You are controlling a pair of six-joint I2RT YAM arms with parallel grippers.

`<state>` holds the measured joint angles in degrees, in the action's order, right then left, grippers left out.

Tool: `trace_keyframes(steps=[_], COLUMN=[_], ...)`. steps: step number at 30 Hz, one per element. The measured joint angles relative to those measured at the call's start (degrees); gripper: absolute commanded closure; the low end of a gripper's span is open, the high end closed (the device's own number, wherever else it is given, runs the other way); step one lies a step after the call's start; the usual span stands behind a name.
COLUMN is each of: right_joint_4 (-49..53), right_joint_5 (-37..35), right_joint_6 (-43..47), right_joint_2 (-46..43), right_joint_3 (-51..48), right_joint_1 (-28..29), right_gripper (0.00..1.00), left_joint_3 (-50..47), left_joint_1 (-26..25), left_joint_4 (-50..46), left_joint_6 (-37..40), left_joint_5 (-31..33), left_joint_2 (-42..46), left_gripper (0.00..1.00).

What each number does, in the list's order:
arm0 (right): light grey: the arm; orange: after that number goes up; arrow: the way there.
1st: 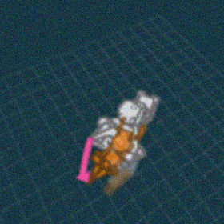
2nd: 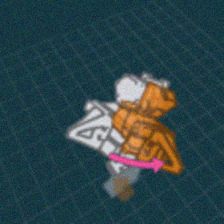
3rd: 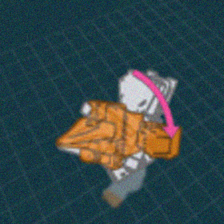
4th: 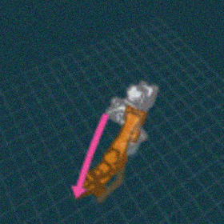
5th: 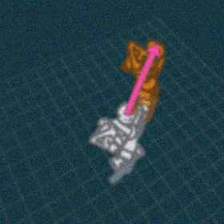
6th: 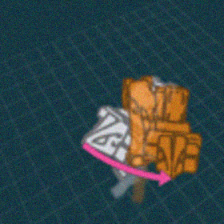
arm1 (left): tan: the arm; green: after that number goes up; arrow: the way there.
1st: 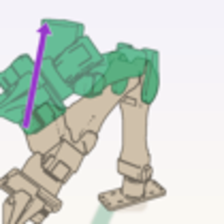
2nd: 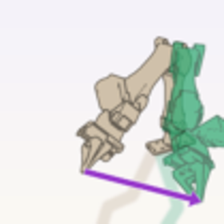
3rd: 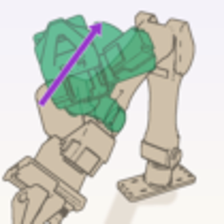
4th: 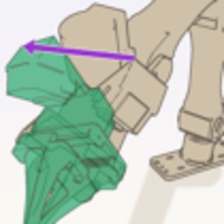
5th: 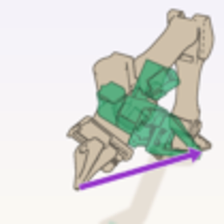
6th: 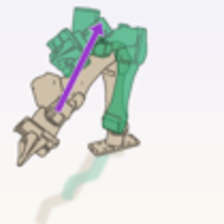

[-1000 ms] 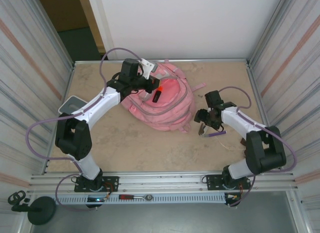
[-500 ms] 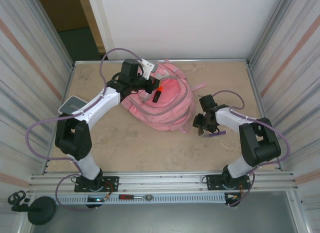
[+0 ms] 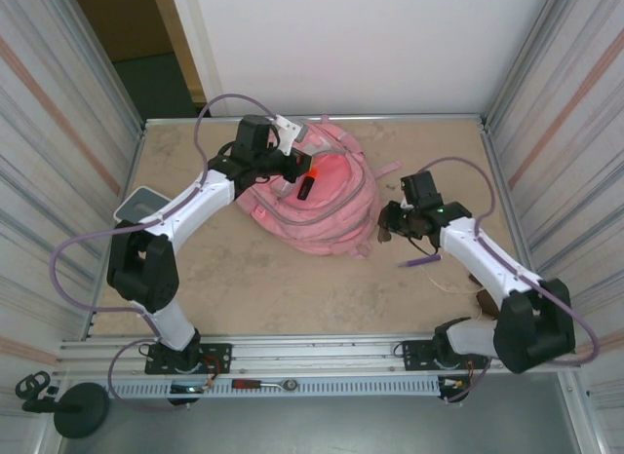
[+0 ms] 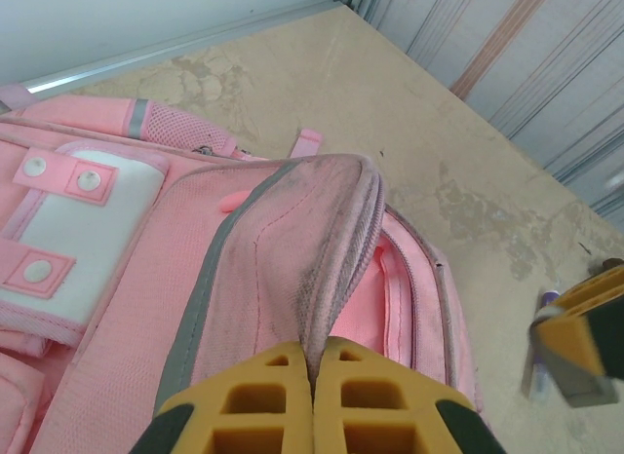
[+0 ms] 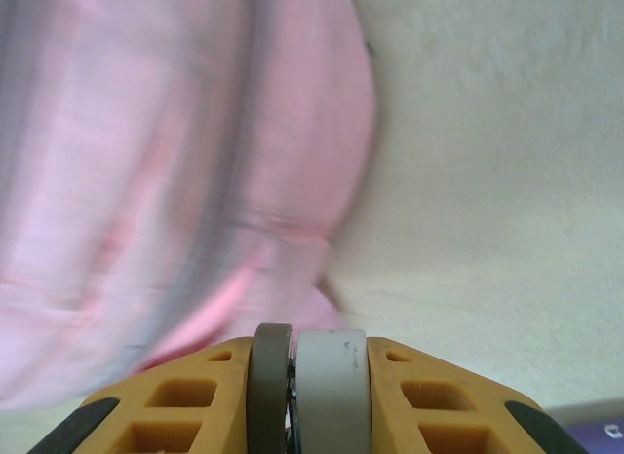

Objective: Pack the student bag

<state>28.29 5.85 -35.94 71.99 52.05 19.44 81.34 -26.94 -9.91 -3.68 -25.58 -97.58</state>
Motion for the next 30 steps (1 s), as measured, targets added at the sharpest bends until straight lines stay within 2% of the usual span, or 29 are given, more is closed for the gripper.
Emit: trace_keyframes(steps=[4,8,11,15,18,24,30], right_joint_4=[-4.1,-12.9,-19.6,-24.8,-26.9,-26.3,-18.9], right_joint_5=[4.5,8.3,9.0,7.7,7.5,7.3,5.4], right_joint_6=[-3.3,-9.2,-13.7,-17.6,-18.9,-16.9,-10.8], right_joint_2=[-0.5,5.3,12.2,21.6,25.3,22.5,8.3], right_joint_3=[4.2,8.6,12.6,19.1,20.8,17.7,8.5], right_joint_1=[0.7,3.4,5.9,8.4,8.8,7.5,3.7], right_gripper=[0.69,0.69,0.65,0.55,0.48,0.39,0.35], left_joint_3=[-0.2,-0.2,-0.2,-0.2,-0.2,-0.2,-0.2], left_joint_1=[0.0,0.0,0.0,0.0,0.2,0.5,0.5], left_joint_4=[0.4,0.8,0.8,0.8,0.8,0.8,0.8], left_joint_6=[-0.2,-1.2,-2.3,-3.6,-4.1,-4.1,-4.0], left_joint_5=[-0.4,-0.7,-1.1,-1.4,-1.1,-1.2,-1.2], left_joint_2=[0.1,0.1,0.1,0.1,0.1,0.1,0.1], left_gripper=[1.0,1.0,1.0,1.0,1.0,1.0,1.0])
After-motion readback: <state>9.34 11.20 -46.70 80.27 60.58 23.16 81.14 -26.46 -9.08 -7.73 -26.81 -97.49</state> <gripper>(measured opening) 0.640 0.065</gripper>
